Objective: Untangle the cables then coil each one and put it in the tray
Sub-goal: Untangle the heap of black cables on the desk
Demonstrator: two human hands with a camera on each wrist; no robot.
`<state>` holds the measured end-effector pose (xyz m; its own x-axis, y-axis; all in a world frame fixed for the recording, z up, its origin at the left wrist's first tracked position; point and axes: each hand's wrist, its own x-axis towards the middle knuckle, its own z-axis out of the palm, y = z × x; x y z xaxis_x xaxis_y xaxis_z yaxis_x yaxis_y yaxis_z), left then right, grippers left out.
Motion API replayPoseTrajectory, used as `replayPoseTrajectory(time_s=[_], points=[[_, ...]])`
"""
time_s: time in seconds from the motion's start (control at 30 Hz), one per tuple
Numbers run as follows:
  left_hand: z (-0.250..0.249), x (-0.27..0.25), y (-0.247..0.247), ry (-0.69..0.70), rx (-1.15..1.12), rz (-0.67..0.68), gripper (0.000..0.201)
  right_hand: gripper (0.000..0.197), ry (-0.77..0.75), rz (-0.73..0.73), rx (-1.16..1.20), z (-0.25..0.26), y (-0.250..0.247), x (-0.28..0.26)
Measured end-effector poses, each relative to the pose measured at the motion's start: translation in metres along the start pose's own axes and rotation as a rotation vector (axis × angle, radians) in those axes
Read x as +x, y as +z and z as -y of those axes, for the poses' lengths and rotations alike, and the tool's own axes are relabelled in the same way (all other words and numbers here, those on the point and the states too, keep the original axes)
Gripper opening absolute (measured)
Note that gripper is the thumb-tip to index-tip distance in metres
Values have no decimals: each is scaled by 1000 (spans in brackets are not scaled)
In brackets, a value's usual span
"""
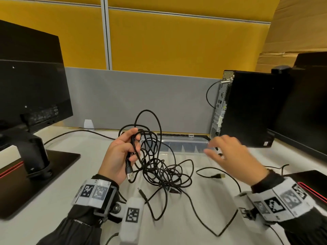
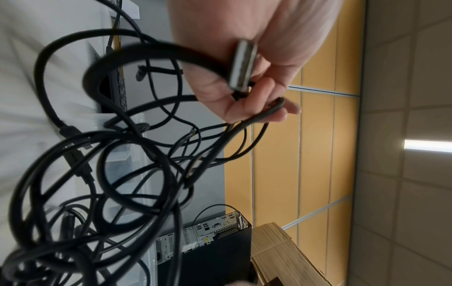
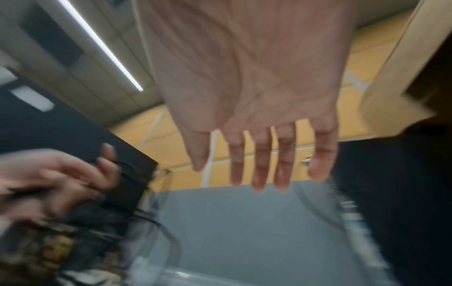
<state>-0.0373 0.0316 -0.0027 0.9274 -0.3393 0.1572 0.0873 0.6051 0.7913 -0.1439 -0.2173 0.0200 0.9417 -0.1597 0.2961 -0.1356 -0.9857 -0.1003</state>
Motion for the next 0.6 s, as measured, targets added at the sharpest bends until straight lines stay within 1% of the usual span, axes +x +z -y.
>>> replayPoseTrajectory(time_s=[0.03,0.1,0.13,0.17,0.23,0.27,0.3,0.37,0.43,0.5,0.6], points=[[0,0,0,-1,-3,5,55,42,-80,73,77,18,0,-2],[0,-1,0,-1,-11,14,55,50,-191,311,183,50,7,-2],[0,-1,0,0,-18,20,56,50,-224,416,196,62,14,0],[0,-1,0,1,-28,28,57,46,-252,489,194,71,21,3],[0,-2,-1,2,-47,51,60,28,-288,581,222,82,35,11],[0,-2,-1,0,-51,63,60,19,-292,613,275,84,40,15],[0,-2,-1,-2,-52,73,58,16,-285,643,337,84,43,17],[-1,-2,-1,-4,-58,91,51,18,-246,699,471,82,48,19],[-1,-1,-2,4,-78,101,49,23,-194,745,650,79,48,17],[-1,0,-3,13,-104,104,50,24,-157,754,806,80,46,14],[1,0,-2,15,-125,119,55,23,-122,698,924,86,43,10]])
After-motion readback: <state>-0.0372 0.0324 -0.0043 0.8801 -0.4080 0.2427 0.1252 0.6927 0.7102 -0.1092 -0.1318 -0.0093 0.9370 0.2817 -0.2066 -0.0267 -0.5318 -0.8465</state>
